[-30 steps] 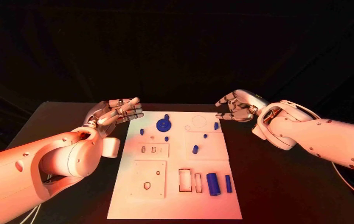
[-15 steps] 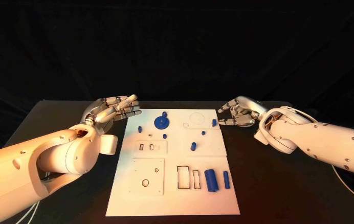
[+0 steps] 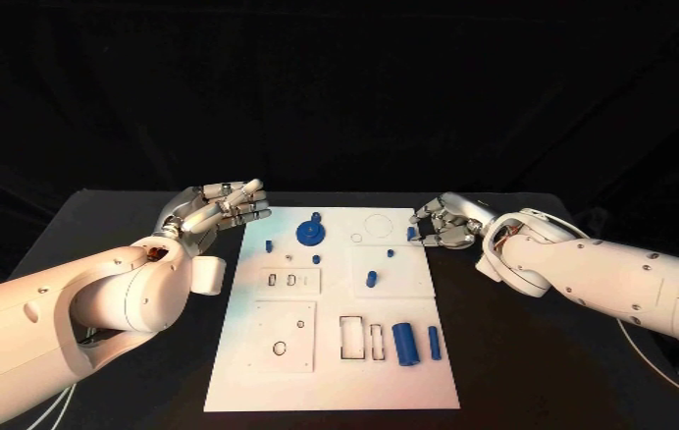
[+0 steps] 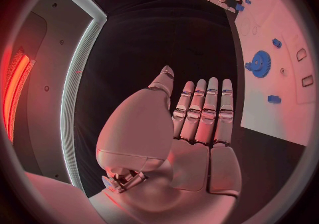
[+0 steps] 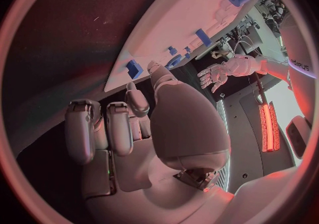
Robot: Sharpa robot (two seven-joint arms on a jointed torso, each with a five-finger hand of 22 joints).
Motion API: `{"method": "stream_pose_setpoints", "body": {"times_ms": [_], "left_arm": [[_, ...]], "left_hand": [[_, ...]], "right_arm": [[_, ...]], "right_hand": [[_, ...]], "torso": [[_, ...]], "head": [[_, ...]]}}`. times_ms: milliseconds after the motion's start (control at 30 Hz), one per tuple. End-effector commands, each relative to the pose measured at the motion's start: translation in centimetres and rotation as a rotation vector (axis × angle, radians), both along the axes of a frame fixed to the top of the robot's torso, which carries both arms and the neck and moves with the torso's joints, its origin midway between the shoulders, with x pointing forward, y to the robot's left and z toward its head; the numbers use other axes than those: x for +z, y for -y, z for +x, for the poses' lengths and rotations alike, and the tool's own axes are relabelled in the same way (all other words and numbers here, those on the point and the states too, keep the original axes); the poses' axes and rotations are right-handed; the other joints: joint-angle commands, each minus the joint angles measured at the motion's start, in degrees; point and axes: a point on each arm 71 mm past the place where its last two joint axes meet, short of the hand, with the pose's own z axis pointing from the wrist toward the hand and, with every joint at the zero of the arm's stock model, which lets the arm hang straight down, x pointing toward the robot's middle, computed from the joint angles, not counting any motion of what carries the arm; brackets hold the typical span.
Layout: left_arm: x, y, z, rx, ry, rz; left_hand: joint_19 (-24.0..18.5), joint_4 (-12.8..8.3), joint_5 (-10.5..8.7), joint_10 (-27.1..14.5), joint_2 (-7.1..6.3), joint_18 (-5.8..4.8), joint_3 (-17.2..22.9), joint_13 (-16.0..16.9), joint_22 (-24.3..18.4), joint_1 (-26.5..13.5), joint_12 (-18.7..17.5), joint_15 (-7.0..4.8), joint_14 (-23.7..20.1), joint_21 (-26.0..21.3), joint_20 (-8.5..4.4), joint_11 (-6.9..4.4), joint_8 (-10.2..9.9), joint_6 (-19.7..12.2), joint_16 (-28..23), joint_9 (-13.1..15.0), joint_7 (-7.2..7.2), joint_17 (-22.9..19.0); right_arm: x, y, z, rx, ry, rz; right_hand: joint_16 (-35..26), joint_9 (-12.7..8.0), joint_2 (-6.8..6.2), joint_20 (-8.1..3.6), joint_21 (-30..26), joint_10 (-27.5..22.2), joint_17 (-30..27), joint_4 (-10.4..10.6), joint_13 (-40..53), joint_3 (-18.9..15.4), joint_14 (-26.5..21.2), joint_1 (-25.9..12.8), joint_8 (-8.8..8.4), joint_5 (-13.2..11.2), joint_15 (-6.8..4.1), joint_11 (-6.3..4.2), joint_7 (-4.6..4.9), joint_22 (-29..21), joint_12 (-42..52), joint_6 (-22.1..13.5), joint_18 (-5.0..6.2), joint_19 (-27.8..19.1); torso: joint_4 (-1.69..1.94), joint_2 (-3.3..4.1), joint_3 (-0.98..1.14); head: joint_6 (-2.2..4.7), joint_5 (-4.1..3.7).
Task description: Assemble the parts on the task board
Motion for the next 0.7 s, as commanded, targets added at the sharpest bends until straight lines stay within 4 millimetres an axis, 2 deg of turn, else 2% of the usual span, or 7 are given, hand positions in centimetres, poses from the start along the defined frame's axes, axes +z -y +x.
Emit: {"method": "stream_pose_setpoints", "body": {"times_ms": [33, 367, 567, 700], "left_arm": [[0.22, 0.29, -0.04, -0.022, 0.015, -0.008], [0.20, 0.23, -0.04, -0.020, 0.013, -0.007], [0.20, 0.24, -0.07, -0.020, 0.011, -0.006], [0.20, 0.24, -0.11, -0.021, 0.009, -0.006]], "left_hand": [[-0.10, -0.47, 0.36, -0.40, 0.17, 0.08, 0.01, -0.02, 0.00, 0.33, -0.27, 0.03, -0.21, -0.10, -0.11, -0.17, -0.24, -0.07, -0.29, -0.05, 0.41, -0.06], [-0.04, -0.50, 0.36, -0.41, 0.19, 0.10, 0.00, -0.02, 0.02, 0.34, -0.27, 0.03, -0.19, -0.07, -0.11, -0.18, -0.26, -0.07, -0.30, -0.04, 0.42, -0.06], [0.04, -0.55, 0.36, -0.44, 0.23, 0.12, 0.00, -0.02, 0.05, 0.37, -0.29, 0.03, -0.17, -0.04, -0.11, -0.17, -0.30, -0.08, -0.32, -0.04, 0.44, -0.05], [0.08, -0.59, 0.36, -0.48, 0.31, 0.14, 0.04, -0.02, 0.06, 0.42, -0.30, 0.04, -0.16, -0.02, -0.11, -0.16, -0.33, -0.10, -0.34, -0.05, 0.47, -0.05]], "right_arm": [[-0.26, 0.03, 0.13, -0.009, -0.005, -0.032], [-0.60, -0.23, 0.24, -0.011, -0.006, -0.043], [-0.71, -0.55, 0.26, -0.010, -0.004, -0.044], [-0.78, -0.78, 0.29, -0.009, -0.001, -0.046]], "right_hand": [[0.37, -0.03, 0.37, 0.19, 0.42, 0.25, 5.54, -0.07, 0.26, -0.27, 3.81, 0.47, -0.15, 0.35, 0.17, 0.22, -0.02, 8.43, 0.51, -0.08, -0.01, 0.55], [0.57, 0.32, 2.04, 0.04, 0.93, 1.03, 5.97, -0.31, 1.03, 0.49, 3.92, 1.38, 0.77, -0.29, -0.10, -0.16, -0.41, 9.03, 1.25, 1.87, -0.17, 1.09], [0.67, 0.41, 3.47, -0.21, 1.23, 1.55, 6.21, -0.72, 1.49, 1.85, 3.99, 2.38, 1.23, -2.74, -0.38, -0.47, -0.72, 9.41, 1.67, 2.94, -0.27, 1.41], [0.75, 0.41, 3.62, -0.26, 1.45, 1.74, 6.38, -0.84, 1.66, 2.17, 4.03, 2.56, 1.28, -3.20, -0.44, -0.54, -0.78, 9.64, 1.82, 3.10, -0.35, 1.60]], "torso": [[0.01, -0.02, -0.02], [-0.05, 0.01, 0.03], [-0.06, 0.03, 0.05], [-0.07, 0.00, 0.02]], "head": [[0.12, 0.02], [0.07, 0.08], [0.02, -0.01], [0.01, 0.03]]}}
